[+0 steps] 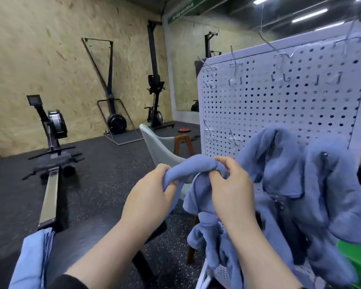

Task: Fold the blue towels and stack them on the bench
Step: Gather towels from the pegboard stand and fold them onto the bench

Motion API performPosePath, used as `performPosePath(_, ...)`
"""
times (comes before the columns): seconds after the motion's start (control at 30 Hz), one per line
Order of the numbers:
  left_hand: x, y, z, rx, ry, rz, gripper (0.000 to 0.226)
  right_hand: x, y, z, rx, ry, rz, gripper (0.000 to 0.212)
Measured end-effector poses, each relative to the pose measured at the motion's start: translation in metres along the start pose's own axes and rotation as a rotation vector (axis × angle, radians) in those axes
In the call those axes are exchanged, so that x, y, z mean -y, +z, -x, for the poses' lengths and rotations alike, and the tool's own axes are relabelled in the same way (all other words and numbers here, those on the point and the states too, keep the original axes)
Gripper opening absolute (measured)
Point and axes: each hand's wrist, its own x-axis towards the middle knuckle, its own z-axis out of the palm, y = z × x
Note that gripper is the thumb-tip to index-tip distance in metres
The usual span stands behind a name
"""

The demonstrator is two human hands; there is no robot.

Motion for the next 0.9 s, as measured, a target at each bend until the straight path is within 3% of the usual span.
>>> performPosePath(0.3,-0.049,0.017,-0.092,-0.174,0.194,0.225,0.022,-0.008,0.007,-0.054,-0.41,0.036,-0.346,0.023)
performPosePath(0.47,-0.08,0.034,-0.139,-0.159,0.353,0.266,0.02,-0.016,-0.006,-0.078,-0.564,-0.046,-0.29,0.036)
performPosePath(0.6,-0.085,0.055,-0.167,-0.138,0.354,0.276,0.012,-0.023,-0.007,-0.087,-0.532,-0.046,-0.244,0.045)
performPosePath(0.77,-0.067,0.091,-0.169,-0.085,0.193,0.232,0.014,-0.038,-0.002,-0.09,-0.414,-0.062,-0.094,0.049)
performPosePath(0.9,-0.046,0.115,-0.146,-0.039,0.073,0.269,0.03,-0.049,0.0,-0.089,-0.297,-0.06,0.037,0.057)
